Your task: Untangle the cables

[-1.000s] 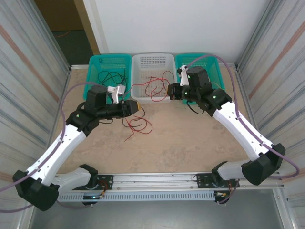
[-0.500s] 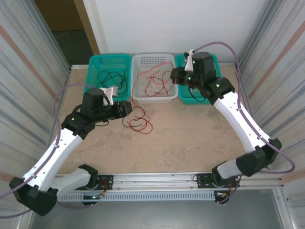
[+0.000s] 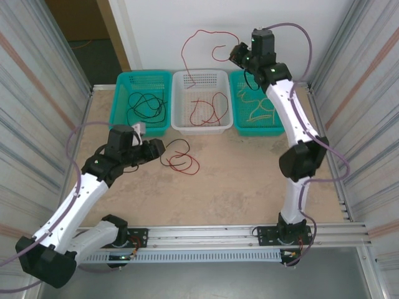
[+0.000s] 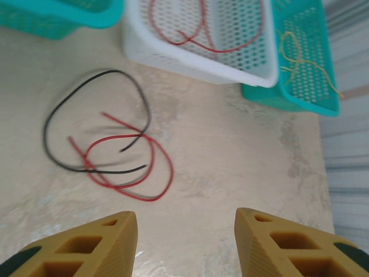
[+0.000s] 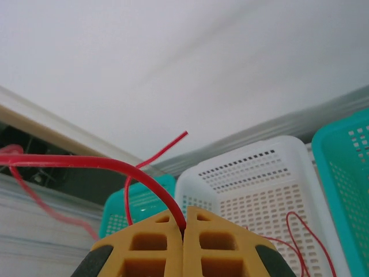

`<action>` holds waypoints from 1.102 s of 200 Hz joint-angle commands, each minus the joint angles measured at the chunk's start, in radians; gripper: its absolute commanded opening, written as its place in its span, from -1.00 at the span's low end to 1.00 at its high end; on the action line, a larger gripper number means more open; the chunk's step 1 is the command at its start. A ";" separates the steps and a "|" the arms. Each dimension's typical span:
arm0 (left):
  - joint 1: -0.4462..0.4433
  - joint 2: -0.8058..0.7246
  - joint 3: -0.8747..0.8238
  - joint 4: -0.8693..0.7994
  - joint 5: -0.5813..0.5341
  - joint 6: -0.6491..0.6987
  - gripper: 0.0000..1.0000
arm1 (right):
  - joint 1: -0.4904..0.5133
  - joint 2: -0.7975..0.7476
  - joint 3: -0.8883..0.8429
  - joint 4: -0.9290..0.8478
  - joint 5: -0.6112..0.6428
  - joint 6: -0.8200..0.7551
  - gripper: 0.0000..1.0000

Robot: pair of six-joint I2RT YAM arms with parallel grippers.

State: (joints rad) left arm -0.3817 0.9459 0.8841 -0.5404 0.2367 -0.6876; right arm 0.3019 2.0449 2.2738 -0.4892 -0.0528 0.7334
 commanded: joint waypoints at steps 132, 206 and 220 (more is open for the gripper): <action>0.102 0.026 -0.126 -0.047 -0.011 -0.101 -0.04 | 0.038 0.205 -0.022 -0.261 -0.064 0.110 -0.95; 0.102 0.071 -0.050 -0.138 -0.015 -0.057 -0.12 | 0.024 0.142 -0.050 -0.500 -0.069 0.246 -1.00; 0.102 0.073 -0.041 -0.158 -0.016 -0.048 -0.14 | 0.026 0.107 -0.082 -0.480 -0.077 0.259 -1.00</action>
State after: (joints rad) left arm -0.2871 1.0142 0.8009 -0.6331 0.2337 -0.7628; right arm 0.3256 2.2467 2.2227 -0.9112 -0.1101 0.9279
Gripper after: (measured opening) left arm 0.434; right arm 0.061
